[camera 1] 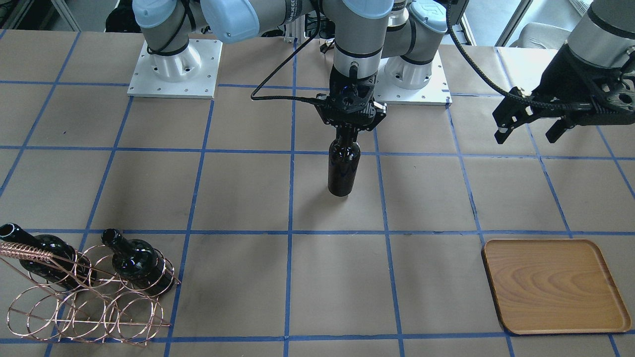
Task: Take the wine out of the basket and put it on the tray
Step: 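Lower the bottle onto the table near the left gripper and release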
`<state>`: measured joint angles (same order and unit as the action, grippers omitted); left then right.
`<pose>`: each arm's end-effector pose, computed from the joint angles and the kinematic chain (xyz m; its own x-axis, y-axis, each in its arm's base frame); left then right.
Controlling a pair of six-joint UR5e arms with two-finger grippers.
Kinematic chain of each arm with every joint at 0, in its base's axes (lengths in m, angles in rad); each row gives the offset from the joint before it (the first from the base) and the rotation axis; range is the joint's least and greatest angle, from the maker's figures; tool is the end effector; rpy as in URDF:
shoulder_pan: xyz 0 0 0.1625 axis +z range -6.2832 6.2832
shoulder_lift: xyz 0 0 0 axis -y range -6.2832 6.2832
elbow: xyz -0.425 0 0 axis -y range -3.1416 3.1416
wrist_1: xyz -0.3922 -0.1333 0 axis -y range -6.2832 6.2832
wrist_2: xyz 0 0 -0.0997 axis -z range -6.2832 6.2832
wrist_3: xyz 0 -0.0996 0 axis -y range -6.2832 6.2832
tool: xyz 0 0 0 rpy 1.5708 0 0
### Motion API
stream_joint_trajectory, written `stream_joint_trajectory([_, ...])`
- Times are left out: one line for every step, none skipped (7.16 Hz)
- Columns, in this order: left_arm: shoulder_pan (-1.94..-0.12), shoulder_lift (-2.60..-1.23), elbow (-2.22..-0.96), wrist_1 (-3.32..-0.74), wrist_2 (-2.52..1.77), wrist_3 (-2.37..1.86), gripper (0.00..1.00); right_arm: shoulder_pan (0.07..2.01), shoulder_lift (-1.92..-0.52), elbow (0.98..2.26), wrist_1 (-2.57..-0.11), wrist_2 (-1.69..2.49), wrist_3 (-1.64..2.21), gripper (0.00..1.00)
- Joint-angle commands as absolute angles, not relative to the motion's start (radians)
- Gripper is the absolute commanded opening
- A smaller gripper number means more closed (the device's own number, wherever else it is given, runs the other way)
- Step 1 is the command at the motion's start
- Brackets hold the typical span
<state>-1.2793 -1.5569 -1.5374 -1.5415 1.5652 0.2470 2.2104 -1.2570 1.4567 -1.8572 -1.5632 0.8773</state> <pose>0.0134 -0.5106 0.5143 -0.9989 -0.0448 -0.0133 -0.0436 0.9962 -0.0756 0.4797 -0.4203 0.3984 -0.9699 0.2328 -0.0714 0.2366 0.9703 -0.0495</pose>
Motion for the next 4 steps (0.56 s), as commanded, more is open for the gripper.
stream_joint_trajectory([-1.279,-1.557,-1.539,-1.540,1.563,0.247,1.00,2.227,-1.218,1.412,-1.878,-1.548,0.926,0.22])
stream_joint_trajectory([-1.282,-1.557,-1.540,-1.540,1.560,0.247,1.00,2.230,-1.215,1.393,-1.878,-1.546,0.937,0.22])
stream_joint_trajectory([-1.282,-1.557,-1.540,-1.540,1.559,0.247,1.00,2.240,-1.212,1.393,-1.878,-1.540,0.940,0.22])
stream_joint_trajectory([-1.284,-1.557,-1.540,-1.540,1.559,0.247,1.00,2.250,-1.201,1.393,-1.878,-1.540,0.948,0.22])
